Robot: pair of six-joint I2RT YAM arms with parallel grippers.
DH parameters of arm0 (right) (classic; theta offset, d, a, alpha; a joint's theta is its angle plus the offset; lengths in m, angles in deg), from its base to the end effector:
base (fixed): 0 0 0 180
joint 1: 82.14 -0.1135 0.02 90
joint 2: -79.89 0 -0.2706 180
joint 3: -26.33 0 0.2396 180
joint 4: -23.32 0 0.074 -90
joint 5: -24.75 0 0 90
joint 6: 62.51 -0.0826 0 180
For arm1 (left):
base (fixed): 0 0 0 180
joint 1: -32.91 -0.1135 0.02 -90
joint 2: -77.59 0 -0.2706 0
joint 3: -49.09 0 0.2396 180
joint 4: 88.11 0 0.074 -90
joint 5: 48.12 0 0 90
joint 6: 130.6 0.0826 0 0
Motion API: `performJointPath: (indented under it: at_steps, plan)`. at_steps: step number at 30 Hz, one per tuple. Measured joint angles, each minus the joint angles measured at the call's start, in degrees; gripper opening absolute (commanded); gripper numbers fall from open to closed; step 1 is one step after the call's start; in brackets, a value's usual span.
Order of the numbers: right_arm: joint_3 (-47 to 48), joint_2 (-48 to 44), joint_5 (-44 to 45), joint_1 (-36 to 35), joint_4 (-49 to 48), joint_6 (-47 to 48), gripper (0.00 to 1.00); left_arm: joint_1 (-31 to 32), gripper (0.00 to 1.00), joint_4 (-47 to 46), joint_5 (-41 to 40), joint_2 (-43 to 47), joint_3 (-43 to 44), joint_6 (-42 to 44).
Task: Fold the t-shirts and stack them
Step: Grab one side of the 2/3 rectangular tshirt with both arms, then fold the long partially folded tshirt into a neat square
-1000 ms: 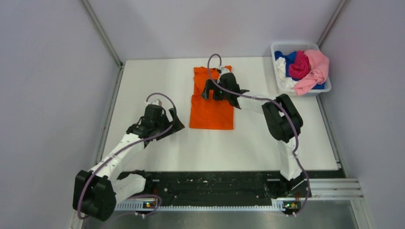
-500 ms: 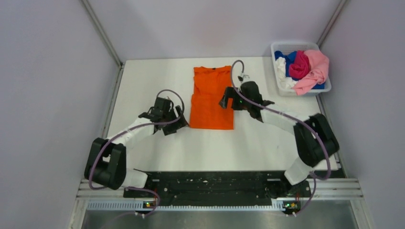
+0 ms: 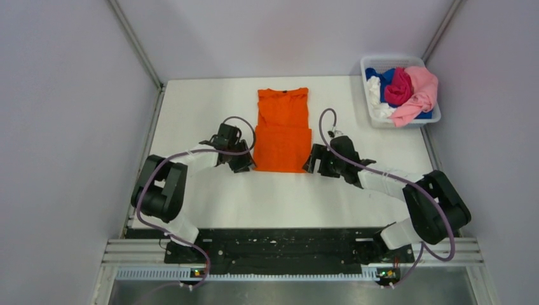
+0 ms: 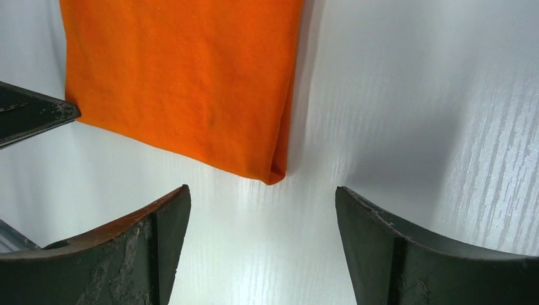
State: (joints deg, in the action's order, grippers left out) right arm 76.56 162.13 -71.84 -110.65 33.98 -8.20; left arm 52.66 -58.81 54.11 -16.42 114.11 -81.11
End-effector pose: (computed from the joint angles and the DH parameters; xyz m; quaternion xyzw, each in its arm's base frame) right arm 0.2603 0.1522 0.1488 0.0342 0.9140 0.2575 0.3115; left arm 0.3045 -0.1279 0.1357 -0.1437 0.9461 -0.2250 0.1835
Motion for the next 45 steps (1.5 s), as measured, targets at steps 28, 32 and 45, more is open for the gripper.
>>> performJointPath:
  at_steps: [28, 32, 45]
  plan:
    - [2.21, 7.32, 3.78, -4.02, -2.27, 0.20, 0.00, 2.08, 0.00, -0.76, -0.13, -2.45, 1.25, -0.13]
    - [1.81, 5.90, 2.34, -5.07, -0.79, 0.15, 0.00, 2.19, 0.00, -0.52, -0.55, 0.72, -1.40, -0.11]
    - [-1.57, -20.28, -13.86, -11.19, 10.82, 1.03, 0.00, 7.69, 0.00, 10.64, -0.83, 39.36, -10.69, -0.31]
